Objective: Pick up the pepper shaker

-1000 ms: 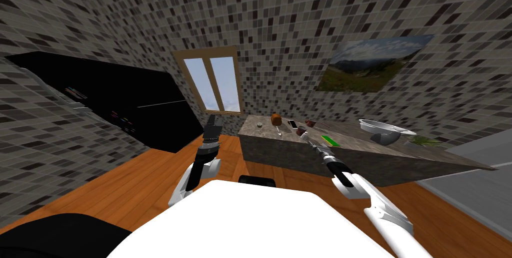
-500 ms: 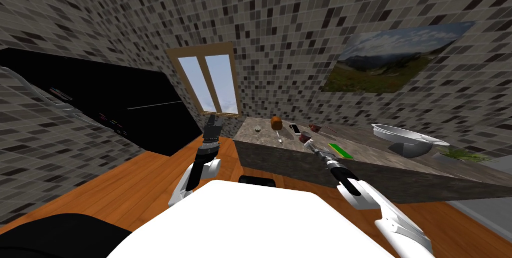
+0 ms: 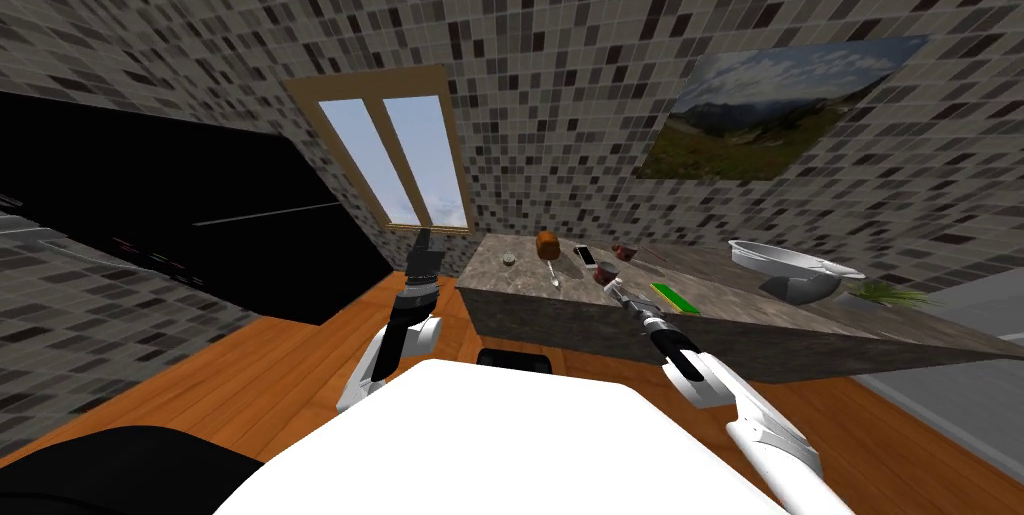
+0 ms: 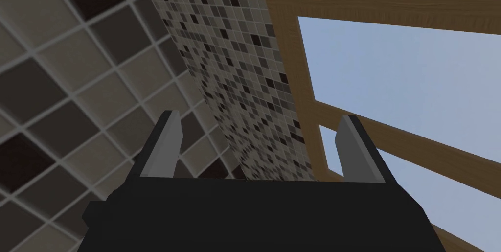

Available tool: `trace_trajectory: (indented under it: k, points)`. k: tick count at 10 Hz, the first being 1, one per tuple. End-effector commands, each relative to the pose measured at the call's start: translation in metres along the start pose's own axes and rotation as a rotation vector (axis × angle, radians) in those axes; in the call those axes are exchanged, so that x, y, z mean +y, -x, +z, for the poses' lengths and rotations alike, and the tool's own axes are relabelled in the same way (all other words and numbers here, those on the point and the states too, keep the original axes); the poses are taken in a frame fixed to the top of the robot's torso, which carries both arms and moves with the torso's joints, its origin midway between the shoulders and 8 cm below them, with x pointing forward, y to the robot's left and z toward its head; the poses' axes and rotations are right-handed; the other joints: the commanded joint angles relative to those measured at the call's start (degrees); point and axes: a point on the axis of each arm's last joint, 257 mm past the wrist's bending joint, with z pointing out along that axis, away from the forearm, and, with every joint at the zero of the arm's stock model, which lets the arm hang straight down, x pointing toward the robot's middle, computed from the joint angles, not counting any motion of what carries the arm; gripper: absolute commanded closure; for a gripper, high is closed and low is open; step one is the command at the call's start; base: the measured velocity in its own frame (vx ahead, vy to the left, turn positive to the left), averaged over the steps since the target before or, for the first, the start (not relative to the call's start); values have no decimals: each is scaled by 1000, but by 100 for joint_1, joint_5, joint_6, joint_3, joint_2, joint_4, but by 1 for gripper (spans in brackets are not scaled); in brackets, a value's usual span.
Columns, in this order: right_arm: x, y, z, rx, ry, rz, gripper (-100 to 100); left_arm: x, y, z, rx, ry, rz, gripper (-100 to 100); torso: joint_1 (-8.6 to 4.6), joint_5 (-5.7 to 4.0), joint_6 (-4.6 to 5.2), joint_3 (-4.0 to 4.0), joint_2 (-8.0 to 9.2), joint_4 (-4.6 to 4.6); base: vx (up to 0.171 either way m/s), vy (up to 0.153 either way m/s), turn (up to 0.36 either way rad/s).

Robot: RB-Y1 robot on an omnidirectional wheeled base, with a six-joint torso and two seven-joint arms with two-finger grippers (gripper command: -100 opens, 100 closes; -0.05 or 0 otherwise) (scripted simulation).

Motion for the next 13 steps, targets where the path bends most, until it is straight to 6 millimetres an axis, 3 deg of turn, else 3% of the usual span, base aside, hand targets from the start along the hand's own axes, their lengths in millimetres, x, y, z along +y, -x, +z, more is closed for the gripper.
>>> trace_trajectory:
  k: [1, 3, 4, 6, 7, 9, 10, 11, 12, 13]
  points:
    - [29, -21, 12, 34, 27, 14, -100, 0, 0, 0, 0, 0, 0, 0, 0, 0, 0, 0, 0, 0, -33, -45, -303]
    - [40, 5, 29, -13, 43, 14, -100, 0, 0, 0, 0, 0, 0, 0, -2, 0, 0, 4, 5, 2, -17, -21, -76]
    - [66, -18, 34, 24, 72, 16, -100, 0, 0, 0, 0, 0, 0, 0, 6, 3, -2, 2, 1, 1, -12, -34, -317]
    - [75, 6, 51, -15, 83, 19, -100, 0, 0, 0, 0, 0, 0, 0, 1, 1, 1, 2, 3, 1, -12, -17, -95]
    - [105, -11, 55, 13, 121, 18, -100, 0, 0, 0, 0, 0, 0, 0, 7, 2, -2, 1, 0, 1, -9, -38, -294]
    - [112, 10, 71, -17, 128, 19, -100, 0, 0, 0, 0, 0, 0, 0, 1, 1, 1, 2, 2, 1, -12, -17, -102]
    - [143, -9, 74, 16, 168, 11, -100, 0, 0, 0, 0, 0, 0, 0, 7, 3, -2, 1, 1, 1, -9, -32, -289]
    - [144, -7, 79, 16, 166, 10, -100, 0, 0, 0, 0, 0, 0, 0, 0, 1, 7, 1, 2, 0, -14, -29, -213]
    - [151, 13, 88, -14, 176, 12, -100, 0, 0, 0, 0, 0, 0, 0, 0, 1, 1, 2, 2, 1, -9, -14, 3]
    - [180, -9, 91, 30, 211, 0, -100, 0, 0, 0, 0, 0, 0, 0, 7, 2, -3, 1, 0, 1, -10, -38, -305]
